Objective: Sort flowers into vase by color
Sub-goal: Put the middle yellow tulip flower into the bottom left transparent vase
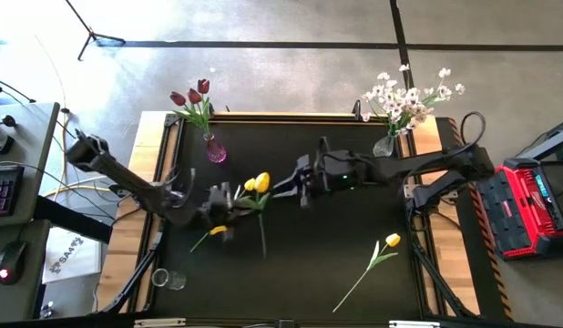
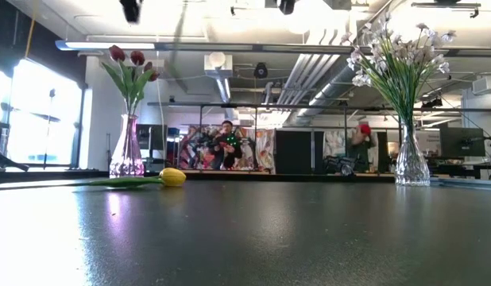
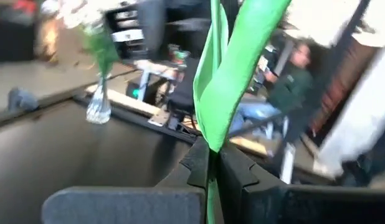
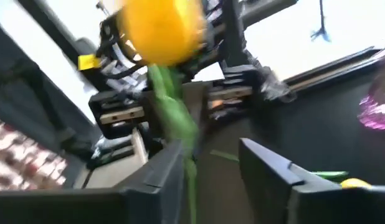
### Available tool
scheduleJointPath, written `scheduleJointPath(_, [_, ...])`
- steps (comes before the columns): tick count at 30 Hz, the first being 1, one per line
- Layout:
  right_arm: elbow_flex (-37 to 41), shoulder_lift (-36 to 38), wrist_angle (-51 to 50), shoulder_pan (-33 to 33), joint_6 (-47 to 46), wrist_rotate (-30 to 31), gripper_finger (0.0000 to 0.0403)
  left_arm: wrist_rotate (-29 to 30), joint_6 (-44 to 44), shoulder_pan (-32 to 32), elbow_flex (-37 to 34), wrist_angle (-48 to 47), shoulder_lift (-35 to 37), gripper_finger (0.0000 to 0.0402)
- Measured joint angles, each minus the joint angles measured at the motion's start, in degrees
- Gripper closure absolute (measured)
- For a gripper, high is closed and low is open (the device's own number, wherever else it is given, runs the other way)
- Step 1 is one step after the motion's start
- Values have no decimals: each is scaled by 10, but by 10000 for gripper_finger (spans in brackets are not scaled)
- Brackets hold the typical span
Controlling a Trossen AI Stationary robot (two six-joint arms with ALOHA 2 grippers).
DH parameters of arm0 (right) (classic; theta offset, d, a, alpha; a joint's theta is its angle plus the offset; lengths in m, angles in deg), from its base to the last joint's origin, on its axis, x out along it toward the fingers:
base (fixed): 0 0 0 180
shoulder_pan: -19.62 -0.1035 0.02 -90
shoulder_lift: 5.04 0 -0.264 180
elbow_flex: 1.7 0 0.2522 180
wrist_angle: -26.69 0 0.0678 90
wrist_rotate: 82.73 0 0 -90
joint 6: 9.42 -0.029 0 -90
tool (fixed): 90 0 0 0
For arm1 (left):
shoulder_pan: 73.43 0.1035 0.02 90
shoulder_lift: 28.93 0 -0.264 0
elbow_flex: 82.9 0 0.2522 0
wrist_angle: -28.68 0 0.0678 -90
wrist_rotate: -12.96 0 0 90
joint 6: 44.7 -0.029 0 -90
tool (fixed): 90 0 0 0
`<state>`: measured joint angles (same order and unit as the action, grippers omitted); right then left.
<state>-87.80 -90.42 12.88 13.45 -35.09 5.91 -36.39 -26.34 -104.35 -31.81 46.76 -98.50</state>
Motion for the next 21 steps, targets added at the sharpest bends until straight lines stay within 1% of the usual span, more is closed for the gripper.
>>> scheduleJointPath(2, [0,16,-14,-2,0,38,236,3,-52,-36,0,-30,29,401])
scheduleJointPath(5, [0,30,-52,-4,-12,83,220,15,-85,-100,0,-83,80,401])
scheduleJointPath(8, [0,31,-90,-3,-27,96,215,16,-90,-166,0,-146,140,401])
scheduleJointPath(10, [0,30,-107,-3,-40,99,215,28,-91,-209,0,-185,178,401])
scheduleJointPath(13, [0,29,-128,-6,-59,101,215,28,-110,-269,0,-215,239,401])
scheduleJointPath(16, [1,28,-141,-13,-73,126,215,11,-116,-321,0,-254,298,401])
scheduleJointPath(19, [1,28,-144,-25,-96,145,215,16,-114,-367,0,-308,346,401])
scheduleJointPath(21, [1,28,-146,-37,-116,156,215,17,-97,-394,0,-354,367,401])
